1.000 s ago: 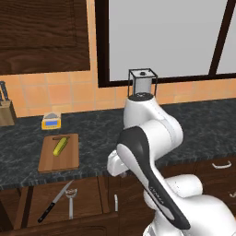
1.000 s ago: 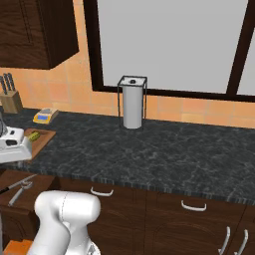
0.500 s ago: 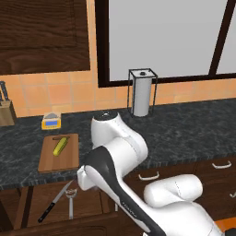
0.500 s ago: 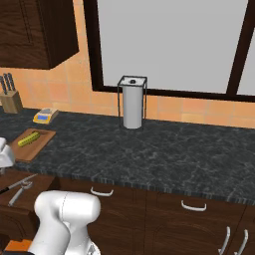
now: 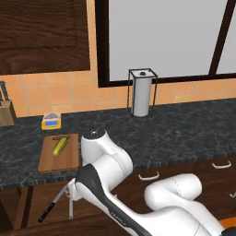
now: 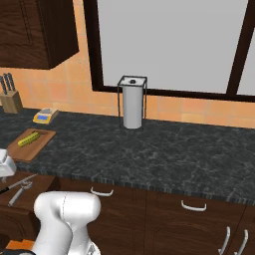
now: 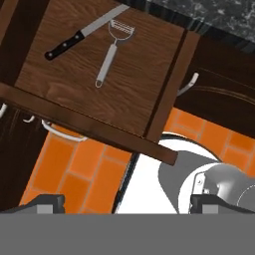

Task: Place the appropriate cutting tool for cutting the cucumber skin on the cutting board.

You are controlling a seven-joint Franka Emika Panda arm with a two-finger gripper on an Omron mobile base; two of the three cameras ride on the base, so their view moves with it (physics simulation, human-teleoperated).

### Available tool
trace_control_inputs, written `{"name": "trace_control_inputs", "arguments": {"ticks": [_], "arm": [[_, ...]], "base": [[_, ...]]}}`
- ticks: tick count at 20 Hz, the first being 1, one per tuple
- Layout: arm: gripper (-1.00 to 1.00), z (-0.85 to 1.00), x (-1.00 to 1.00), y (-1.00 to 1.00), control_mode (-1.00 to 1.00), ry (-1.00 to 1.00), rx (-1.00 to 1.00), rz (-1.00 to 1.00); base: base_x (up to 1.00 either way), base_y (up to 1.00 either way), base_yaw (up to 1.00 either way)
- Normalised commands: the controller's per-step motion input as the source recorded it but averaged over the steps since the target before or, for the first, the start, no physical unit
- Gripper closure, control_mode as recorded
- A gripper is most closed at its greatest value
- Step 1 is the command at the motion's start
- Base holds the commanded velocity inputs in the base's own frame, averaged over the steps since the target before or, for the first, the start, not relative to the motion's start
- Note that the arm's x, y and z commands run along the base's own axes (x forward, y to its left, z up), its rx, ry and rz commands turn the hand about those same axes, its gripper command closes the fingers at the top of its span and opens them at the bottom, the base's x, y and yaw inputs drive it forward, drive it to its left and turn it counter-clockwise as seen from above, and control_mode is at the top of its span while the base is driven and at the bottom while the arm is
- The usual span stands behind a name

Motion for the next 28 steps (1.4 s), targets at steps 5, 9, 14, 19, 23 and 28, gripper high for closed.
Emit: {"name": "trace_control_inputs", "arguments": {"ticks": [5, 9, 14, 19, 23, 28], "arm": [[-1.0, -0.21, 0.03, 0.03, -1.0, -0.04, 0.02, -0.04], [-1.0, -0.11, 0.24, 0.0, -1.0, -0.01, 0.05, -0.11], [-1.0, -0.22, 0.28, 0.0, -1.0, -0.05, 0.1, -0.13], [-1.0, -0.27, 0.11, 0.06, -1.0, 0.0, 0.06, 0.0], [-1.0, -0.27, 0.22, 0.26, -1.0, -0.02, 0.06, 0.0], [-1.0, -0.18, 0.22, 0.3, -1.0, -0.06, 0.04, 0.0]], "base": [[0.0, 0.0, 0.0], [0.0, 0.0, 0.0], [0.0, 0.0, 0.0], [0.0, 0.0, 0.0], [0.0, 0.0, 0.0], [0.0, 0.0, 0.0]]}}
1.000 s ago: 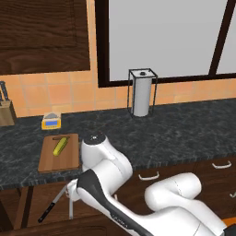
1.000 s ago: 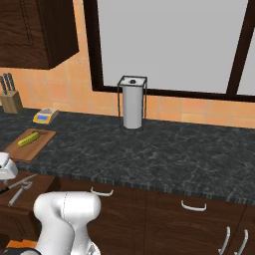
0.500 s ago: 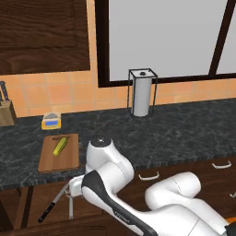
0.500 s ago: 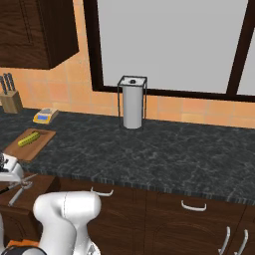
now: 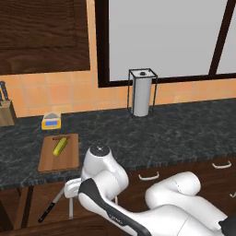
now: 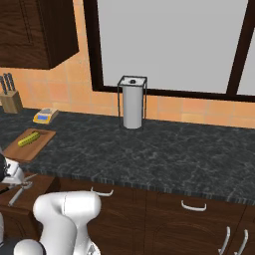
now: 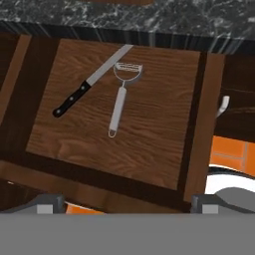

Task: Place the appropriate cutting tool for cutting the cucumber skin on the cutting board.

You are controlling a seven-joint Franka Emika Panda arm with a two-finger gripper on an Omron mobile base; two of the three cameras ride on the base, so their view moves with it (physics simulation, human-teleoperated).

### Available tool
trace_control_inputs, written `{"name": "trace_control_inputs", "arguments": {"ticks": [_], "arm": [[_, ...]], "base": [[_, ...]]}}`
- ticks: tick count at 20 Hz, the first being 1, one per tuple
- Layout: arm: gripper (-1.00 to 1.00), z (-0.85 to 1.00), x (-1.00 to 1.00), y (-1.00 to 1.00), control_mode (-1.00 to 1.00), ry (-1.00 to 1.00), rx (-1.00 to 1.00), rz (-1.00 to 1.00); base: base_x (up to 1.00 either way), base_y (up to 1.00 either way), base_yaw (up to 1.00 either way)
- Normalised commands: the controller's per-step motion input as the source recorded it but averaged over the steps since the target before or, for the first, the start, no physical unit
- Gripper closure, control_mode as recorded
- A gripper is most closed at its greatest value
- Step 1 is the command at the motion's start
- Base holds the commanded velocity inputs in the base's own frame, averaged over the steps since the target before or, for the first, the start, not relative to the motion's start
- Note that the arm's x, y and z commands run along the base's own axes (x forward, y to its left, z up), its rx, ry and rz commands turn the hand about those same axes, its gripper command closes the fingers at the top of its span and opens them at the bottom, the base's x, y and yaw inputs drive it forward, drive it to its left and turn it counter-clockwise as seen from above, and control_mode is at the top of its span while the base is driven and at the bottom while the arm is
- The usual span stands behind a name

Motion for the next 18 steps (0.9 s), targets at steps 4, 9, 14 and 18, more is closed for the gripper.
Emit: {"name": "trace_control_inputs", "arguments": {"ticks": [4, 9, 14, 18], "arm": [[-1.0, -0.28, 0.1, 0.23, -1.0, -0.04, 0.0, 0.0], [-1.0, -0.33, 0.09, 0.04, -1.0, 0.0, 0.0, 0.0], [-1.0, -0.25, 0.07, 0.0, -1.0, 0.0, 0.0, -0.02], [-1.0, -0.22, 0.11, 0.0, -1.0, 0.0, 0.0, -0.01]], "base": [[0.0, 0.0, 0.0], [0.0, 0.0, 0.0], [0.0, 0.0, 0.0], [0.0, 0.0, 0.0]]}}
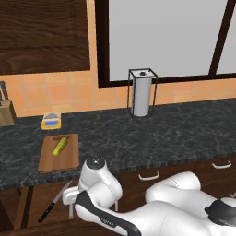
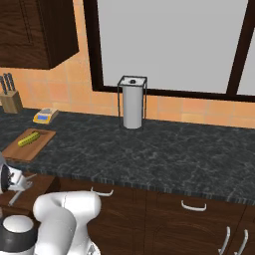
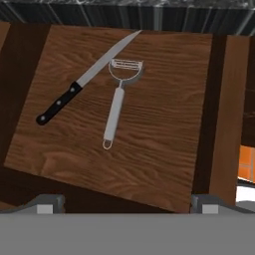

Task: Place the appropriate cutting tool for cutting the cucumber skin on the cutting board.

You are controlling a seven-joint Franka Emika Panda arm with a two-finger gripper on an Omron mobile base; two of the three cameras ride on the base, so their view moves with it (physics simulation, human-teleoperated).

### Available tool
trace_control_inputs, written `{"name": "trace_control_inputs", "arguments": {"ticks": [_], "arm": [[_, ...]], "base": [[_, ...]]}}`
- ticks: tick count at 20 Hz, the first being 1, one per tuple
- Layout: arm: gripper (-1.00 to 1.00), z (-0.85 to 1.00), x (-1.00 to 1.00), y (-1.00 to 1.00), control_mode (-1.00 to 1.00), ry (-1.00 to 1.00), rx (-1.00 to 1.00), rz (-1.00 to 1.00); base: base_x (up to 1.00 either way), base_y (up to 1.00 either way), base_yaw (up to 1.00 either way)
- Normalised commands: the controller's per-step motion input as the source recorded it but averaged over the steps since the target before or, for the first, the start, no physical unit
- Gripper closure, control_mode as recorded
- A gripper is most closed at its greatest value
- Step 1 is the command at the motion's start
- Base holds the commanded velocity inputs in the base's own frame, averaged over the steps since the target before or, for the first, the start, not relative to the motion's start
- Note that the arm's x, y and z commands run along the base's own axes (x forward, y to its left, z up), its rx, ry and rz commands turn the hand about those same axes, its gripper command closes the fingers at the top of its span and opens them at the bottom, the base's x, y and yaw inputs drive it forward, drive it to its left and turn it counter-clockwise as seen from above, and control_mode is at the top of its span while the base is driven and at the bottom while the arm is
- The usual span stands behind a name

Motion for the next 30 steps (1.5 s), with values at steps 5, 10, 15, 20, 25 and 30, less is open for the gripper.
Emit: {"name": "trace_control_inputs", "arguments": {"ticks": [5, 10, 15, 20, 25, 30], "arm": [[-1.0, -0.25, 0.17, 0.02, -1.0, -0.02, 0.02, 0.0], [-1.0, -0.24, 0.18, 0.15, -1.0, -0.03, 0.02, 0.0], [-1.0, -0.16, 0.26, 0.28, -1.0, -0.05, 0.04, 0.0], [-1.0, -0.15, 0.27, 0.12, -1.0, -0.02, 0.02, 0.0], [-1.0, -0.21, 0.15, 0.0, -1.0, 0.0, 0.0, 0.0], [-1.0, -0.28, 0.11, 0.16, -1.0, 0.0, 0.0, 0.0]], "base": [[0.0, 0.0, 0.0], [0.0, 0.0, 0.0], [0.0, 0.0, 0.0], [0.0, 0.0, 0.0], [0.0, 0.0, 0.0], [0.0, 0.0, 0.0]]}}
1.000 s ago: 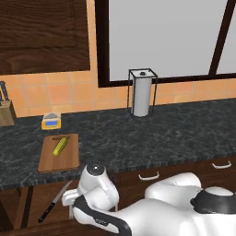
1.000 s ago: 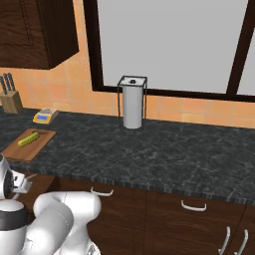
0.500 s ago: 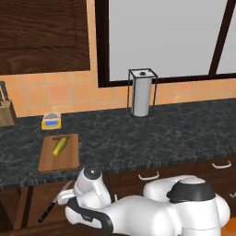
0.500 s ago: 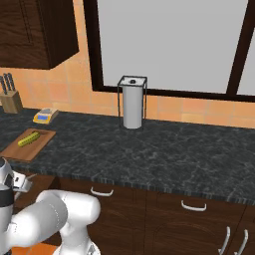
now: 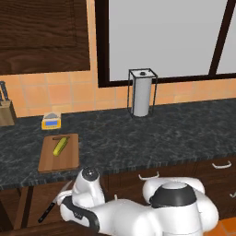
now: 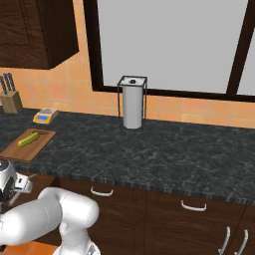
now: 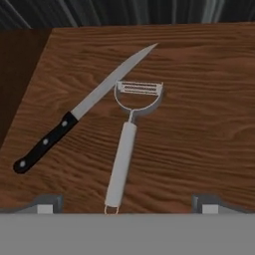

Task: Place the appropriate cutting tool for cutting the cucumber skin on the cutting board.

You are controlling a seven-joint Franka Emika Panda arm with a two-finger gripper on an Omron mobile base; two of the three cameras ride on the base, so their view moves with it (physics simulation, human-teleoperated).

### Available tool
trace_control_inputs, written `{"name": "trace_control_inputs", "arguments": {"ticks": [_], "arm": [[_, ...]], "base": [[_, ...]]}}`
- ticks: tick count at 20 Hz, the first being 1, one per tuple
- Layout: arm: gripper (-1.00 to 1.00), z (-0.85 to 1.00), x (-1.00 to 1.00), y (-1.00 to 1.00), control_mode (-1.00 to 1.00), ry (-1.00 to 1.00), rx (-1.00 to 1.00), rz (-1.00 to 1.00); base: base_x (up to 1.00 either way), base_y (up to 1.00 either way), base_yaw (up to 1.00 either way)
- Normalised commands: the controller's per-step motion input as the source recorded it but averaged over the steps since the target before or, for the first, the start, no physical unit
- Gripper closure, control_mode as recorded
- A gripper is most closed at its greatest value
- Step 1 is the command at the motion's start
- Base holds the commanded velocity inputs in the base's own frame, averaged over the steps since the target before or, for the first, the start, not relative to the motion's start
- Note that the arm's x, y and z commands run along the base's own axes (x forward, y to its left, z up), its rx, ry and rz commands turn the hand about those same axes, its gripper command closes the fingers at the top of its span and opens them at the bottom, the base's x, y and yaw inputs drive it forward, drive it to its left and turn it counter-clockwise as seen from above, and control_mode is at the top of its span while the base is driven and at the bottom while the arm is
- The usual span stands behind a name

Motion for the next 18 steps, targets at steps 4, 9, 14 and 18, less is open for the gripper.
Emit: {"name": "trace_control_inputs", "arguments": {"ticks": [4, 9, 14, 18], "arm": [[-1.0, -0.24, 0.12, 0.22, -1.0, 0.0, 0.0, 0.0], [-1.0, -0.23, 0.19, 0.13, -1.0, 0.0, 0.0, 0.0], [-1.0, -0.29, 0.19, 0.0, -1.0, 0.0, 0.0, 0.0], [-1.0, -0.29, 0.16, 0.1, -1.0, 0.0, 0.0, 0.0]], "base": [[0.0, 0.0, 0.0], [0.0, 0.0, 0.0], [0.0, 0.0, 0.0], [0.0, 0.0, 0.0]]}}
